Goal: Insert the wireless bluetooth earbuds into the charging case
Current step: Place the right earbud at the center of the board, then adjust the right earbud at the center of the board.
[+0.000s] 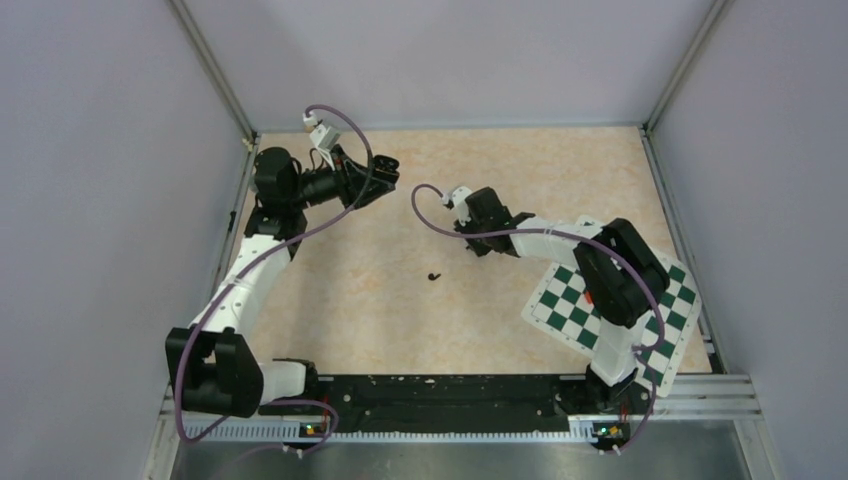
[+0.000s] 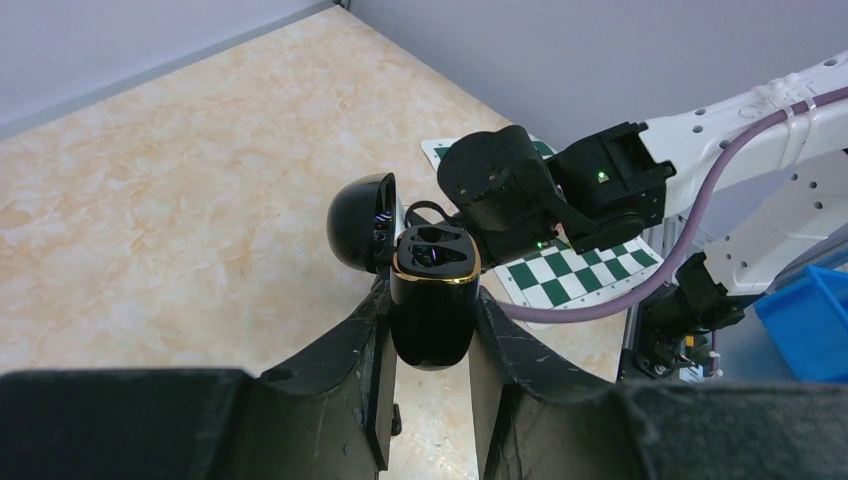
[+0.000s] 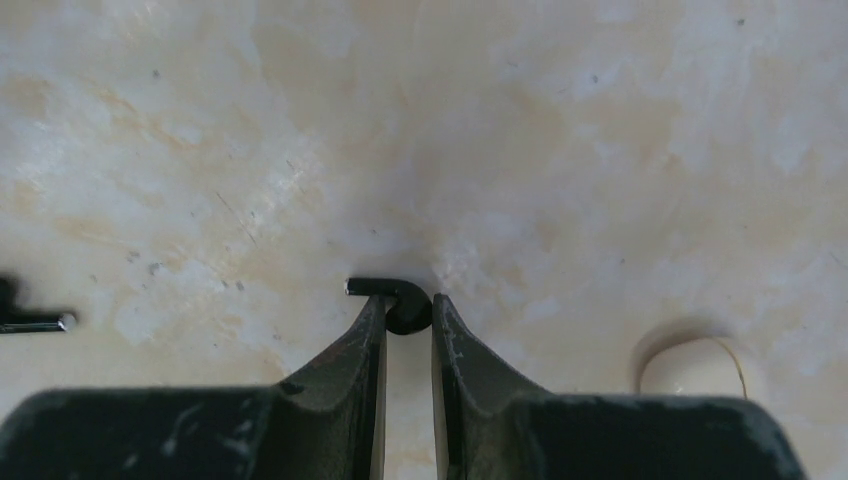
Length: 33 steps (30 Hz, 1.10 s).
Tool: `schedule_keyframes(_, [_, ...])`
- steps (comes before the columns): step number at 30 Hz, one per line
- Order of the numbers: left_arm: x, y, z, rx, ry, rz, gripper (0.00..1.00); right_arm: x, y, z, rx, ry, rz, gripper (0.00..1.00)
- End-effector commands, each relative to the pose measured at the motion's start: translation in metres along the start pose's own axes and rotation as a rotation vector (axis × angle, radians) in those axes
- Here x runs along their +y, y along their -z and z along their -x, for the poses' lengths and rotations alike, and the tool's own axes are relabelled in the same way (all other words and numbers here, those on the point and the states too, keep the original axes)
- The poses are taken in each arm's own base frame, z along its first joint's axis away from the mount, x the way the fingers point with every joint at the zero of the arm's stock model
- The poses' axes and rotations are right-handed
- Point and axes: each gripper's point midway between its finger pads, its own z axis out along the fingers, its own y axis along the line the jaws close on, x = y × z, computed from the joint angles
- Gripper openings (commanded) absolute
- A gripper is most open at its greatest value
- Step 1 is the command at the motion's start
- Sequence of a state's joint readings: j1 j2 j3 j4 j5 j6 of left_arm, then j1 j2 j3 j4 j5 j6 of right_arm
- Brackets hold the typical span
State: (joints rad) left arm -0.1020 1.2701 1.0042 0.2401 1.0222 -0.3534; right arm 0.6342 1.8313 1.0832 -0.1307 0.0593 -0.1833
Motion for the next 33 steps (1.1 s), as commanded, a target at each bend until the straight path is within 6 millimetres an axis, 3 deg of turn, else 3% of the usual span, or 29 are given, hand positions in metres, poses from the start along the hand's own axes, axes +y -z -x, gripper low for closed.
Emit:
schedule_keyframes(1, [-0.005, 0.003, 0.013, -0.045, -0.059, 0.003, 0.00, 0.007, -0.006, 0.017, -0.016, -0.106, 0.039, 0.05])
schedule_keyframes(4, [-0.003, 0.003, 0.011, -0.043, -0.057, 0.007, 0.00, 0.012, -0.006, 0.016, -0.004, -0.122, 0.071, 0.09])
schedule_keyframes(15, [0.000, 0.002, 0.010, -0.041, -0.050, 0.006, 0.00, 0.039, 0.026, 0.029, -0.049, -0.103, 0.326, 0.46])
schedule_keyframes(25, [-0.003, 0.003, 0.012, -0.045, -0.056, 0.005, 0.00, 0.001, 0.032, 0.042, -0.156, -0.023, 0.263, 0.48])
schedule_keyframes(33, [-0.005, 0.003, 0.013, -0.044, -0.061, -0.003, 0.00, 0.025, 0.022, 0.031, -0.217, 0.140, 0.399, 0.46])
